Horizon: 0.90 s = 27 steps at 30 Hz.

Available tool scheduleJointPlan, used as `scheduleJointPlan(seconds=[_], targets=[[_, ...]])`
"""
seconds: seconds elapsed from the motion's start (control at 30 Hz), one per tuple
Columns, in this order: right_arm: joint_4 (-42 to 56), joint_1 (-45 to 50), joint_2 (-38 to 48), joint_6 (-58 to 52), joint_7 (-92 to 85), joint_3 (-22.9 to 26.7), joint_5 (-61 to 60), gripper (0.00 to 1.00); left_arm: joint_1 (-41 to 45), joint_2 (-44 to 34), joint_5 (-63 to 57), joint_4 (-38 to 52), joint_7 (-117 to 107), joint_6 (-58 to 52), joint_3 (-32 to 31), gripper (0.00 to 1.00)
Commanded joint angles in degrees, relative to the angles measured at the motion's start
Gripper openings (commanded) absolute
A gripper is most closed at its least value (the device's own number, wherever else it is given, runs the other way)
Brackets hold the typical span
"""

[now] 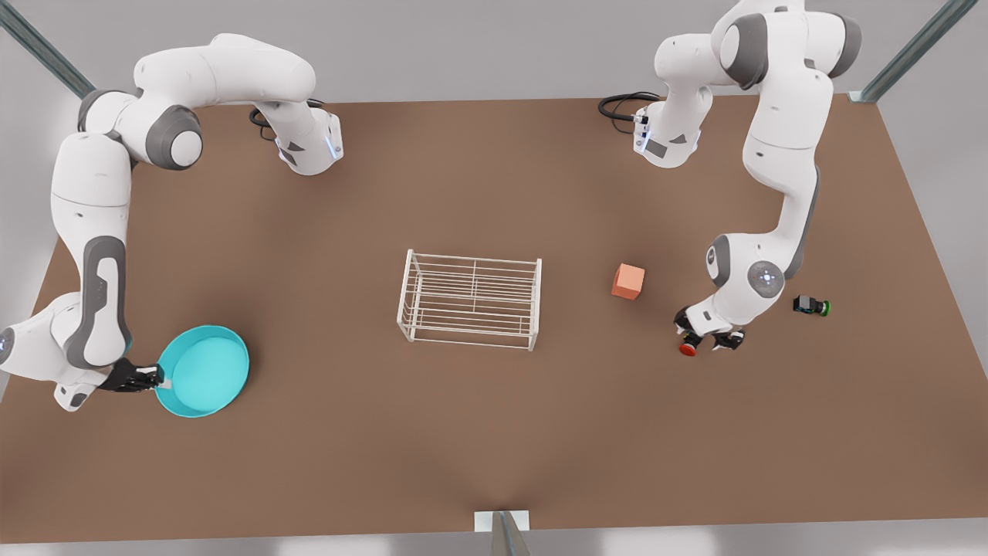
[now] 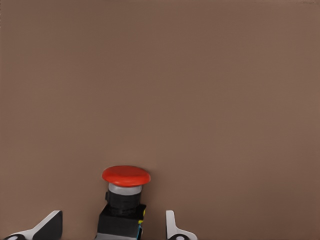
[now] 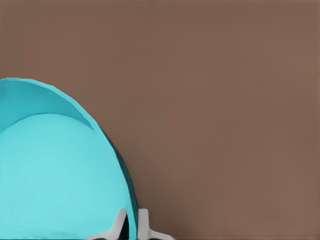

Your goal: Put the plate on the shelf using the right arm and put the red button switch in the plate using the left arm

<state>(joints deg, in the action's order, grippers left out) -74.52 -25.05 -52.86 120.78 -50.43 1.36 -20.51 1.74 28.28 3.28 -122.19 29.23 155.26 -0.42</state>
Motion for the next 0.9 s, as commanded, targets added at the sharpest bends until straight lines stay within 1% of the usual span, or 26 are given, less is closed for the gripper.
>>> scheduleJointPlan(seconds=[0.0,0.03,0.13,0.23,0.27,0.33,0.37,0.43,0.47,0.5,0.53,0.6,0.63,0.67,0.7,0.73,0.77,0.8,0.87], targets=[[0.07,0.0,0.65,-3.09,1.56,-0.04,0.3,0.19,-0.07,0.11,1.99,0.03,5.58,1.36,-0.02,1.0],[0.07,0.09,1.44,-5.11,2.0,-0.04,0.3,0.19,-0.07,0.28,1.99,0.03,5.75,1.44,-0.02,1.0],[-0.01,0.18,2.58,-6.7,2.44,-0.39,0.12,0.19,0.02,1.6,2.08,0.11,5.67,2.06,-0.1,1.0],[-0.19,1.15,5.48,-8.98,2.09,-0.48,-0.14,0.19,0.02,1.95,2.17,0.2,5.67,2.15,-0.1,0.99],[-0.19,1.15,6.53,-10.74,2.0,-0.48,-0.14,0.19,-0.06,1.95,2.17,0.2,5.67,2.15,-0.1,0.94],[-0.28,2.02,9.35,-14.87,2.27,-0.92,-1.11,0.19,0.02,1.78,2.17,0.11,5.58,2.15,-0.1,0.8],[-0.28,2.64,10.58,-17.77,2.97,-1.18,-1.2,0.19,-0.06,1.6,2.17,0.11,5.58,2.15,-0.1,0.75],[-0.28,3.08,12.33,-20.85,4.38,-3.29,-2.6,0.19,-0.07,1.69,2.17,0.2,5.58,2.15,-0.1,0.58],[-0.28,4.83,12.78,-21.11,4.55,-3.2,-3.22,0.19,-0.07,1.69,2.17,0.29,5.49,2.15,-0.1,0.48],[-0.28,6.77,13.39,-21.38,5.25,-3.2,-3.66,0.19,-0.07,1.78,2.17,0.46,5.4,2.15,-0.1,0.42],[-0.28,8.88,14.44,-21.9,6.57,-3.2,-4.1,0.19,0.02,1.78,2.17,0.73,5.31,2.06,-0.1,0.4],[-0.01,12.83,16.29,-23.22,9.83,-3.29,-4.1,0.2,0.11,0.99,2.17,2.66,5.05,0.31,-0.1,0.41],[-0.01,14.5,16.47,-23.22,10.09,-3.29,-4.1,0.2,0.11,0.46,2.26,6.35,4.96,-5.75,-0.1,0.41],[-0.01,14.94,17.26,-24.54,11.58,-4.43,-4.1,0.2,0.11,-0.07,2.26,10.74,4.7,-12.78,-0.02,0.41],[-0.01,15.12,18.05,-25.42,12.81,-5.66,-3.92,0.2,0.2,-0.07,2.26,14.17,3.47,-17.53,-0.1,0.41],[0.16,15.12,19.19,-27.79,15.27,-7.07,-4.01,0.2,0.37,0.02,2.26,16.9,2.07,-20.08,-0.1,0.41],[0.16,15.12,20.07,-27.88,17.65,-9.18,-3.92,0.2,1.34,0.37,2.08,21.38,-2.41,-24.92,-0.1,0.41],[0.16,15.12,20.33,-27.88,18.35,-10.06,-3.92,0.2,3.01,0.63,2.08,25.16,-6.19,-28.87,-0.1,0.41],[0.07,15.12,20.95,-28.76,22.22,-14.28,-4.01,0.2,4.86,0.64,1.91,29.73,-12.7,-33.53,-0.1,0.41]])
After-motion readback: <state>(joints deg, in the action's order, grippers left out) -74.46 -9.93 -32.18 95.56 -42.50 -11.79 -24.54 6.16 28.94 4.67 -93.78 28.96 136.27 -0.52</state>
